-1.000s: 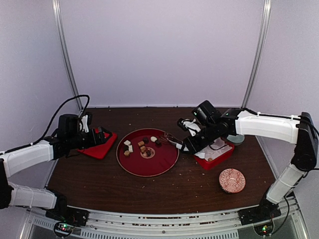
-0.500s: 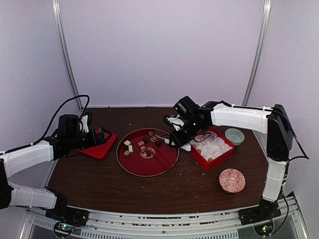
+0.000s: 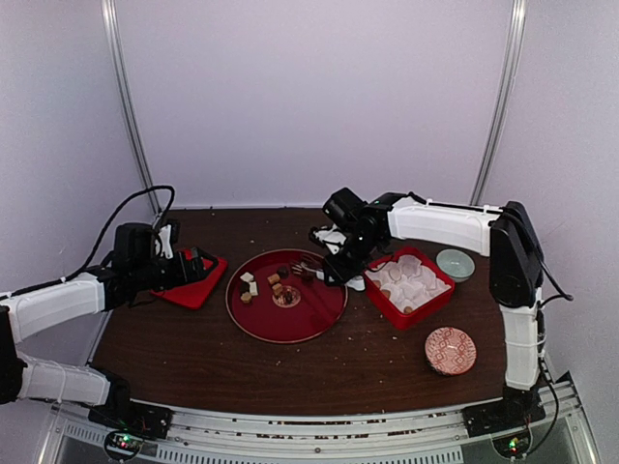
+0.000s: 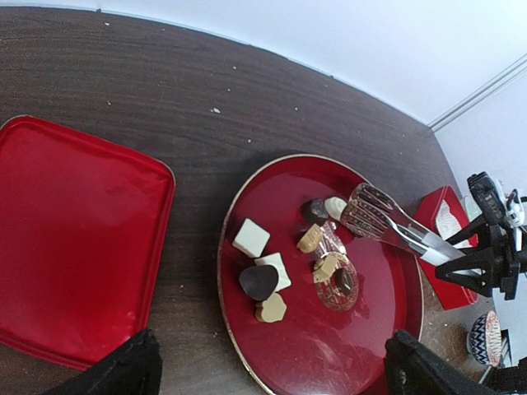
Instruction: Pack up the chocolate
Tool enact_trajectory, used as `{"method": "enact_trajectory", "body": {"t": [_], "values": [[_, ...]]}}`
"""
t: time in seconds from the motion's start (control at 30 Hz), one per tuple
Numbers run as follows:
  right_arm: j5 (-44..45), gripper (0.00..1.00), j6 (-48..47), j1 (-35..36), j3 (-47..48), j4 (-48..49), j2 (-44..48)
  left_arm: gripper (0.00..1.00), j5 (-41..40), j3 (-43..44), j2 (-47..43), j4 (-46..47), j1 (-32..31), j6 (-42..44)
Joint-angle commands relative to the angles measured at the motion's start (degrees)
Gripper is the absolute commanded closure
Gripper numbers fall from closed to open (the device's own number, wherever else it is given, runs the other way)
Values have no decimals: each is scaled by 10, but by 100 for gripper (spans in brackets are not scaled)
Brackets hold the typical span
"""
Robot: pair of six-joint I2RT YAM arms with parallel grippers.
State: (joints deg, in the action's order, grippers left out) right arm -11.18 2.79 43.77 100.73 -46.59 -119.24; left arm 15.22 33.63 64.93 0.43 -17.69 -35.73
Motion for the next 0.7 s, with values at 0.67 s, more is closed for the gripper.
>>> {"method": "enact_trajectory", "body": {"t": [0.67], "values": [[-20,62,-34,-10,127,-86,-80,3,2,0,18,42,-3,4]]}}
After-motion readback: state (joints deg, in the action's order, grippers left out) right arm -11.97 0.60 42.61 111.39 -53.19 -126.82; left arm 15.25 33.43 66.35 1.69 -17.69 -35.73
